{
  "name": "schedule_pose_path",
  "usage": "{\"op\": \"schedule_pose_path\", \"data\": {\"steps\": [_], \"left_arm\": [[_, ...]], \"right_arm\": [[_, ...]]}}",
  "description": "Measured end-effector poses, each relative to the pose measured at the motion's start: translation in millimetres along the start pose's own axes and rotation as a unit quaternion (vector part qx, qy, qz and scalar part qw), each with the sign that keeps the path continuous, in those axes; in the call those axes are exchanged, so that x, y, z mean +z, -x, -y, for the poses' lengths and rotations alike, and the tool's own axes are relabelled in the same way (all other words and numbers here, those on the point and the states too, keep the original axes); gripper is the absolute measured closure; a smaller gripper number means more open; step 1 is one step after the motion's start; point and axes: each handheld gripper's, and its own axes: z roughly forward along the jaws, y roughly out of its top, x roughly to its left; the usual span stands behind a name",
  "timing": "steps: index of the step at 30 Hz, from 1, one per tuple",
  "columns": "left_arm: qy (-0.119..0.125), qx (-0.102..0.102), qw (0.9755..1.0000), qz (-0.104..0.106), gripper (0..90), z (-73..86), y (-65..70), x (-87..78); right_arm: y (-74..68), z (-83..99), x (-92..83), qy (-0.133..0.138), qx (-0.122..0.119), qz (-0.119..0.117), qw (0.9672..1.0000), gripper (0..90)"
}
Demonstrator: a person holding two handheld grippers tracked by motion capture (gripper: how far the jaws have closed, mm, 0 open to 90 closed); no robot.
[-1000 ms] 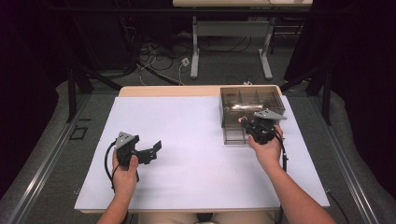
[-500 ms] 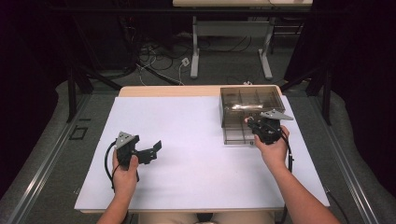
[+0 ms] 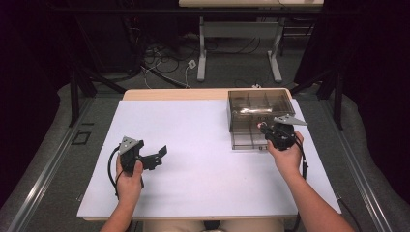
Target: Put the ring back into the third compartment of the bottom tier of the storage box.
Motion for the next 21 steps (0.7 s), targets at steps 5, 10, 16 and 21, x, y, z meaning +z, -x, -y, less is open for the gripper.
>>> {"op": "schedule_pose_path", "data": {"steps": [5,10,16,21], "left_arm": [[0.0,0.0,1.0,0.0,1.1,0.2,0.1,-0.4],[0.001,-0.001,1.0,-0.001,1.1,0.1,0.0,-0.8],[0.001,-0.003,1.0,-0.001,1.1,0.3,-0.1,-0.8],[0.0,-0.002,1.0,-0.001,1.1,0.3,-0.1,-0.8]], "right_arm": [[4.0,2.0,-1.2,-0.005,0.005,0.005,1.0,89.4],[12.0,4.8,-2.3,-0.009,0.005,0.013,0.9999,89.4],[20.5,9.9,-1.3,-0.015,0.009,0.024,0.9995,89.4],[30.0,16.1,-1.3,-0.026,0.016,0.035,0.9989,89.4]]}}
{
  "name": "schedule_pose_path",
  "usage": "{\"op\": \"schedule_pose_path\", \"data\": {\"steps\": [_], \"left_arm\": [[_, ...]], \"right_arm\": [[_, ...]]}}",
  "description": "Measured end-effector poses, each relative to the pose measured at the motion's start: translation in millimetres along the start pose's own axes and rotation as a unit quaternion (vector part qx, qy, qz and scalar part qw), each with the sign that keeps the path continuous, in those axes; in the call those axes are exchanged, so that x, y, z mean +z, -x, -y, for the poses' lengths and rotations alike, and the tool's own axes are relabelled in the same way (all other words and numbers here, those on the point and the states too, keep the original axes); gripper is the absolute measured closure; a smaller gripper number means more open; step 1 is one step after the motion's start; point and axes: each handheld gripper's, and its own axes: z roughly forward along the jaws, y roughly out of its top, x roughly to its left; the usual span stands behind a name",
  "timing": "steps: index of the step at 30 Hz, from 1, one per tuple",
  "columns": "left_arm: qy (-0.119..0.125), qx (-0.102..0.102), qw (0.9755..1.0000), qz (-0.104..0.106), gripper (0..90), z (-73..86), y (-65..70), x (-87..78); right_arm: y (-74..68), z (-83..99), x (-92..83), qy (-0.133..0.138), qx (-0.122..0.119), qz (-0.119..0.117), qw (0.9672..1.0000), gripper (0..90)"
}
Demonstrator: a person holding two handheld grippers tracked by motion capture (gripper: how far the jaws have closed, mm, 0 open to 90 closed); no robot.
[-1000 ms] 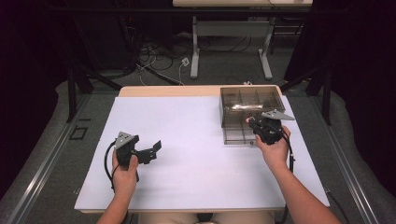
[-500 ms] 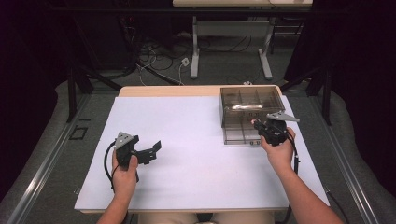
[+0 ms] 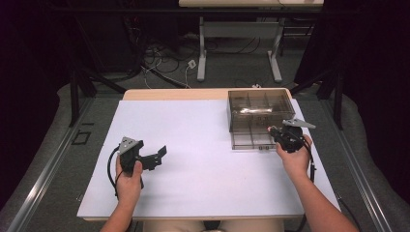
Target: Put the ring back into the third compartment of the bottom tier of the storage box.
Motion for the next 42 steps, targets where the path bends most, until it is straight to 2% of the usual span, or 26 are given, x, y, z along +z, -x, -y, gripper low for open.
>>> {"op": "schedule_pose_path", "data": {"steps": [21,27,42], "left_arm": [[-0.001,-0.001,1.0,0.0,1.1,0.2,0.2,0.0],[-0.001,-0.001,1.0,0.0,1.1,0.3,0.2,0.2],[-0.002,-0.001,1.0,0.0,1.1,0.3,0.1,0.1]], "right_arm": [[25.6,17.2,5.7,-0.027,0.013,0.037,0.9989,89.3],[27.7,17.6,6.2,-0.028,0.021,0.041,0.9985,89.3],[29.4,18.6,9.4,-0.031,0.018,0.046,0.9983,89.2]]}}
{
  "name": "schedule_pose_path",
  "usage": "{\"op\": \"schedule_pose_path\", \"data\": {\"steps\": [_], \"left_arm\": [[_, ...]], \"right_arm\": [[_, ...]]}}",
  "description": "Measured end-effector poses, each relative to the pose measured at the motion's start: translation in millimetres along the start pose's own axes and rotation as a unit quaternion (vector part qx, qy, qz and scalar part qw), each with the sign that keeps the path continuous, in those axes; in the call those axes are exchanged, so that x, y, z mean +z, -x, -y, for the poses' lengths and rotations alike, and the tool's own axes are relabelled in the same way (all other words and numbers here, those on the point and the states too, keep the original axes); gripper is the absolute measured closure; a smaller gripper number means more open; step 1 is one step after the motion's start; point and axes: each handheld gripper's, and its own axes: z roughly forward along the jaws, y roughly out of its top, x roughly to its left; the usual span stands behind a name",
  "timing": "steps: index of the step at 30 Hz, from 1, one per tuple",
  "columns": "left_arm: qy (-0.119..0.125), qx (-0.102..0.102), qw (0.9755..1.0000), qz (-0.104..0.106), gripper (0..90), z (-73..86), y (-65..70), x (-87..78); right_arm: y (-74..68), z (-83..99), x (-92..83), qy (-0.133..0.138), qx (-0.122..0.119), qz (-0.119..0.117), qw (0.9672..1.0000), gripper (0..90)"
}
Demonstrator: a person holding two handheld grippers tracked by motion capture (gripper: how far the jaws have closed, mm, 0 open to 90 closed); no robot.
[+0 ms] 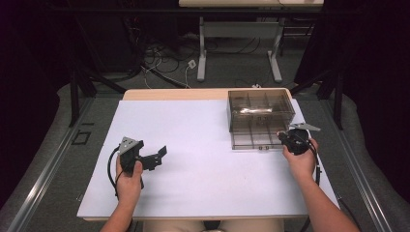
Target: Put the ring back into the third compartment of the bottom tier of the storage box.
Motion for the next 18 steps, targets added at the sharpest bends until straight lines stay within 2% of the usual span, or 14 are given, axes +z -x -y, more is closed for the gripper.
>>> {"op": "schedule_pose_path", "data": {"steps": [11,18], "left_arm": [[0.0,0.0,1.0,0.0,1.1,0.1,0.0,0.2],[0.0,0.0,1.0,0.0,1.1,-0.1,0.1,-0.1]], "right_arm": [[0.9,0.0,0.5,-0.001,0.0,0.001,1.0,88.7],[-0.4,-0.7,-0.5,0.006,0.007,-0.005,0.9999,78.3]]}}
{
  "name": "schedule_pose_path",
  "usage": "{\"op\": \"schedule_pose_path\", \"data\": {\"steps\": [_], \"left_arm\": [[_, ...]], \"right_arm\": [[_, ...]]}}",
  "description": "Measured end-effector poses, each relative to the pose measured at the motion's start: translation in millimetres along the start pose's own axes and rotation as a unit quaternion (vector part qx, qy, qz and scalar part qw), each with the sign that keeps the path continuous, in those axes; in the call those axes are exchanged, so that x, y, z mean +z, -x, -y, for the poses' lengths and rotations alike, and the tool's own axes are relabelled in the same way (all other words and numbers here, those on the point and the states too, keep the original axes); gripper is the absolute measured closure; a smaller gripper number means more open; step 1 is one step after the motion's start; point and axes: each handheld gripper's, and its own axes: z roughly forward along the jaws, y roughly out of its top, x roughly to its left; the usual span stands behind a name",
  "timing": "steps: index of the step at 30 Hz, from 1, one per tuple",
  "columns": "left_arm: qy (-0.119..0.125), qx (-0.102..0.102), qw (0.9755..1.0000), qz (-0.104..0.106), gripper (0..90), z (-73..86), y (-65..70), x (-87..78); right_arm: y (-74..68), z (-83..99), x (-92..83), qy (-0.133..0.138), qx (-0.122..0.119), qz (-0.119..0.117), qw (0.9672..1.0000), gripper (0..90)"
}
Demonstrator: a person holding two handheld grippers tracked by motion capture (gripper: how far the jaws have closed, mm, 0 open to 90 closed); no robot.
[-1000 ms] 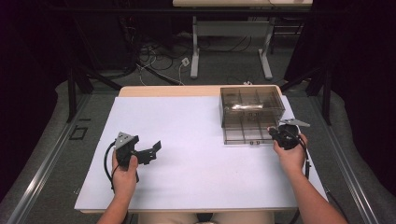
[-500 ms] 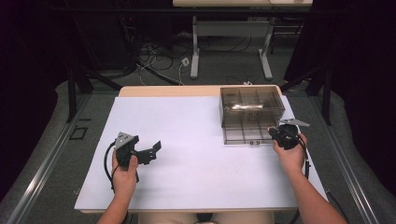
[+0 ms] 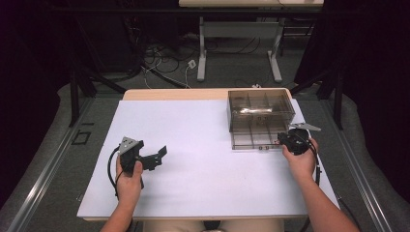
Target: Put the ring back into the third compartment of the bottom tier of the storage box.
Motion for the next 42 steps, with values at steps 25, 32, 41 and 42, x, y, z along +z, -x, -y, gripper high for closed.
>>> {"op": "schedule_pose_path", "data": {"steps": [25,32,41,42], "left_arm": [[0.001,0.0,1.0,0.0,1.1,-0.2,0.5,-0.3],[0.0,0.002,1.0,0.001,1.1,-0.4,0.7,-0.3],[0.0,0.003,1.0,0.0,1.1,-0.2,0.7,0.0],[0.0,0.003,1.0,0.001,1.1,-0.3,0.8,-0.1]], "right_arm": [[-18.9,-3.6,-10.7,0.041,-0.038,-0.04,0.9976,51.6],[-21.8,-5.2,-15.5,0.053,-0.04,-0.048,0.9966,45.7],[-25.2,-5.9,-21.1,0.068,-0.045,-0.055,0.9951,40.3],[-25.2,-6.0,-21.3,0.072,-0.05,-0.056,0.9946,39.9]]}}
